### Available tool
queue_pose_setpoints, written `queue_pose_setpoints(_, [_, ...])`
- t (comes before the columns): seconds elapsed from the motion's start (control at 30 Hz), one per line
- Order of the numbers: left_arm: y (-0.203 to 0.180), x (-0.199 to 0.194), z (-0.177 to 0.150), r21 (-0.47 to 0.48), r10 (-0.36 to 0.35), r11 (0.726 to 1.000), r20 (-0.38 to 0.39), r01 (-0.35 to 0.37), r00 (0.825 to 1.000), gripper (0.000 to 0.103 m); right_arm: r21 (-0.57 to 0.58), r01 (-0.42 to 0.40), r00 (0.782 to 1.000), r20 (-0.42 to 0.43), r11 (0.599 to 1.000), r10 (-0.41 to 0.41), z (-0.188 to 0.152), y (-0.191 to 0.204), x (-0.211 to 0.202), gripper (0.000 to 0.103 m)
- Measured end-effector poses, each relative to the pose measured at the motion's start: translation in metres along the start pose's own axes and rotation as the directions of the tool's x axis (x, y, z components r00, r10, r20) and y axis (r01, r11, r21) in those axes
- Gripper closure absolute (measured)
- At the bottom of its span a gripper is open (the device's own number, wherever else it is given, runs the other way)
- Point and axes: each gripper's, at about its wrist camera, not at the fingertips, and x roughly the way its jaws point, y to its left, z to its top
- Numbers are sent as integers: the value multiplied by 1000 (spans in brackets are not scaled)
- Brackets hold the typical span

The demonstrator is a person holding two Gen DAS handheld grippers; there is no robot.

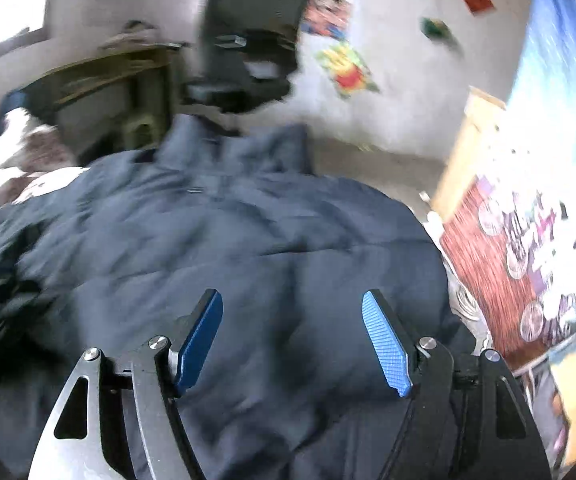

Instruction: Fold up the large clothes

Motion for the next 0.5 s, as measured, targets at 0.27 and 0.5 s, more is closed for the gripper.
queue_pose_setpoints(0.27, [-7,4,-3,58,92,994,50,-94,995,27,-52,67,996,-57,996,-70,-36,21,31,35])
queue_pose_setpoints(0.5, [51,-66,-35,-89,-21,995,170,37,985,15,-95,-22,998,50,995,27,-26,67,-23,28])
